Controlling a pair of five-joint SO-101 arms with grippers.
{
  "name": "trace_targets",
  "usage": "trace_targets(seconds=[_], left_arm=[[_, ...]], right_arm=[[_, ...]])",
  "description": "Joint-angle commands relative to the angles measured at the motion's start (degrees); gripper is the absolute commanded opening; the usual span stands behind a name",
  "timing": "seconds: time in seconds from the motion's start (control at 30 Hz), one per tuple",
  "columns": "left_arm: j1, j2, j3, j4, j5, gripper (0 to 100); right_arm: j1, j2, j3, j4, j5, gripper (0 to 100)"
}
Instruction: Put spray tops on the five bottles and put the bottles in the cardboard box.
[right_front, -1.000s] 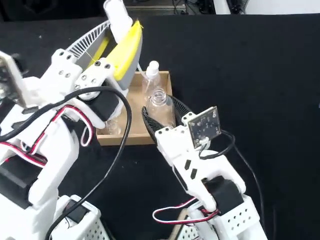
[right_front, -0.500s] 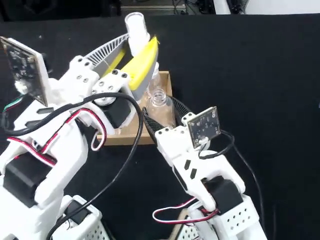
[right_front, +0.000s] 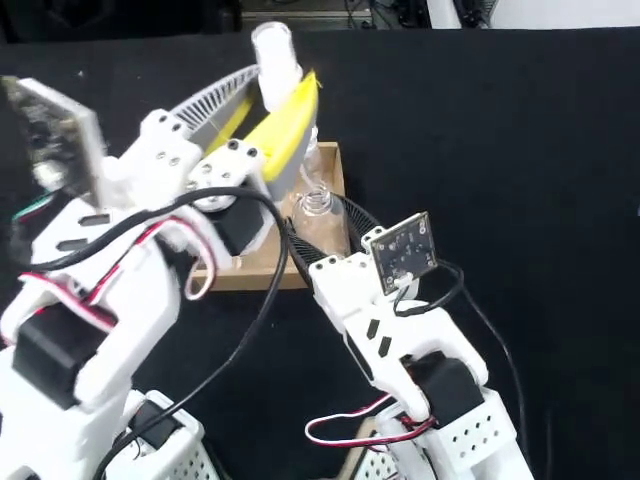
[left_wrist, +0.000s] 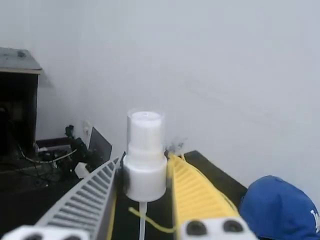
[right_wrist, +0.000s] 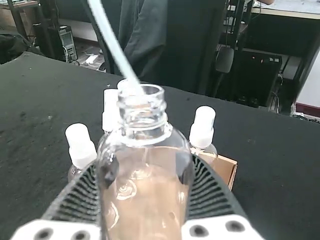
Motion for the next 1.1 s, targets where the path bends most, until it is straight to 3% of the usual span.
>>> trace_targets(seconds=[0.0,0.27,0.43,0.7,0.87,1.07], left_arm=[[0.13,0.26,1.89,0.26,-0.62,4],[0.57,-0.09,9.19,-0.09,-0.62,6],[0.66,-0.53,11.74,0.62,-0.26,23],[-0.31,-0.53,-0.40,16.53,-2.20,20],[-7.69,-0.53,-7.43,24.53,-8.79,20],[-20.35,-0.53,-8.40,28.22,-8.70,20]], right_arm=[[-0.70,-1.89,-0.66,-0.26,0.62,1.1],[-0.70,-1.89,-0.75,-0.26,0.62,1.1],[-0.70,-1.89,-0.75,-0.26,0.62,1.1],[-0.62,-1.98,-0.66,-0.26,0.53,1.1],[-0.62,-1.98,-0.48,-1.76,0.26,1.1],[-0.62,-1.98,3.65,-13.45,0.26,1.1]])
